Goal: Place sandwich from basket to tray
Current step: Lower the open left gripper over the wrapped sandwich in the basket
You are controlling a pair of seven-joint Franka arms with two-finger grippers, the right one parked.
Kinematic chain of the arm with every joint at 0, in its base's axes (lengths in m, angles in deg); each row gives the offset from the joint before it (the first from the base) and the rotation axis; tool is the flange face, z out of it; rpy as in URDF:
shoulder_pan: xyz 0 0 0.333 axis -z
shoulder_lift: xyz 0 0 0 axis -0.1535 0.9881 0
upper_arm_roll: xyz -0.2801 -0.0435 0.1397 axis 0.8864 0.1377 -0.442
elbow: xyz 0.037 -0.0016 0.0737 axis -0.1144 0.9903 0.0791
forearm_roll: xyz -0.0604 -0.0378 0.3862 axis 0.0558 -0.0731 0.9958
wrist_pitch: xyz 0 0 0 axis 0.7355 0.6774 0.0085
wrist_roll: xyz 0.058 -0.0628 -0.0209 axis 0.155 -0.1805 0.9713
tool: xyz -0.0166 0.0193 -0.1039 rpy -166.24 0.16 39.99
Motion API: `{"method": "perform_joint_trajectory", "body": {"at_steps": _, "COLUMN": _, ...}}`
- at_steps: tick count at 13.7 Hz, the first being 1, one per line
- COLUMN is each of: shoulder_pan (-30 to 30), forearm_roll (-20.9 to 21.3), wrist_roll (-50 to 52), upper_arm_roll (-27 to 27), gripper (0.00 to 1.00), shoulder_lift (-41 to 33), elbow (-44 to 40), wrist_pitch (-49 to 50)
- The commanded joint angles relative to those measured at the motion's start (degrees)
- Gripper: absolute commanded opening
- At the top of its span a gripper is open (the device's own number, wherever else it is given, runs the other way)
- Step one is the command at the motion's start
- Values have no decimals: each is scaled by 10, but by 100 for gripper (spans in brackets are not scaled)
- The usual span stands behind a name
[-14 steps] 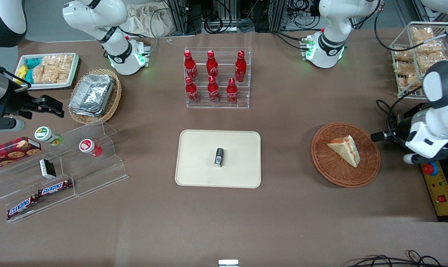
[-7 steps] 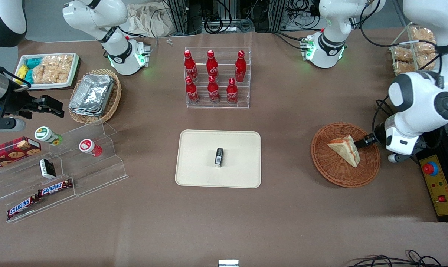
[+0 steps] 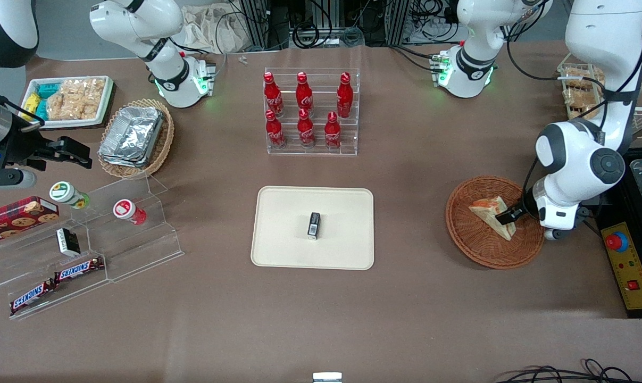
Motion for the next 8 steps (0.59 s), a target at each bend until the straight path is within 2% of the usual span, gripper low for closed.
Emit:
{"method": "perform_joint_trajectory", "body": {"at_steps": 1, "shoulder_pan": 3, "forearm_roll": -3, "wrist_roll": 14, "upper_arm_roll": 1, "gripper": 96, "shoulder_lift": 12, "elbow": 8, "wrist_pitch": -27}}
{"method": "perform_joint_trajectory", "body": {"at_steps": 8, "shoulder_pan": 8, "forearm_roll": 1, "wrist_roll": 31, "upper_arm_roll": 2, "gripper": 98, "shoulder_lift": -5, "elbow": 3, "wrist_pitch": -20}}
